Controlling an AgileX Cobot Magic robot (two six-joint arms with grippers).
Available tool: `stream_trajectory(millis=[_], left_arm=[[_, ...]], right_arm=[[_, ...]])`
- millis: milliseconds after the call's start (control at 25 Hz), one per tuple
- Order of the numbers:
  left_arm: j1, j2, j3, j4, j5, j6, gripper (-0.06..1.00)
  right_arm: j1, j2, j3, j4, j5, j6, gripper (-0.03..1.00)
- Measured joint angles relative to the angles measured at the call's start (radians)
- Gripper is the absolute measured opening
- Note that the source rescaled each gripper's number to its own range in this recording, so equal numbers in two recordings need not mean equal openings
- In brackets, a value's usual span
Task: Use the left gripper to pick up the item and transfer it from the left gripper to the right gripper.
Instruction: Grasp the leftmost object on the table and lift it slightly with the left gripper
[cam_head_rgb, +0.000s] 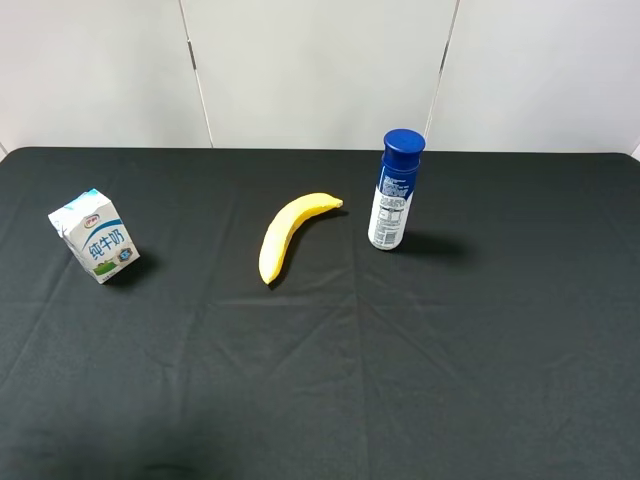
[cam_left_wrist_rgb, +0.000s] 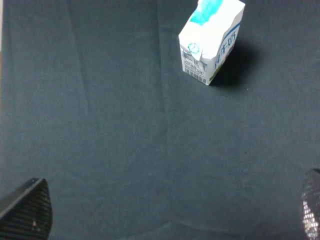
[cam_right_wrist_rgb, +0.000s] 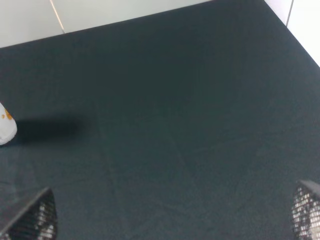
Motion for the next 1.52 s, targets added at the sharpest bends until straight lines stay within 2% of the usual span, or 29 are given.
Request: stream_trajectory(millis=[480,960,1280,1520], left_arm=[[0.0,0.366,-0.021,0.0,-0.109,0.03,0.99],[0.0,0.602,-0.023,-0.005,-0.288,0.14,0.99],[-0.001,0.778,-0.07,-0.098,-0.393,0.27,0.99],[-0.033,0.898,-0.109,-0.111,-0.446,0.313,0.99]], right_arm=[[0.0,0.0,0.0,0.0,0.0,0.0,1.0],[0.0,0.0,0.0,0.0,0.0,0.0,1.0],[0.0,0.0,0.0,0.0,0.0,0.0,1.0],[0.0,0.0,0.0,0.0,0.0,0.0,1.0]])
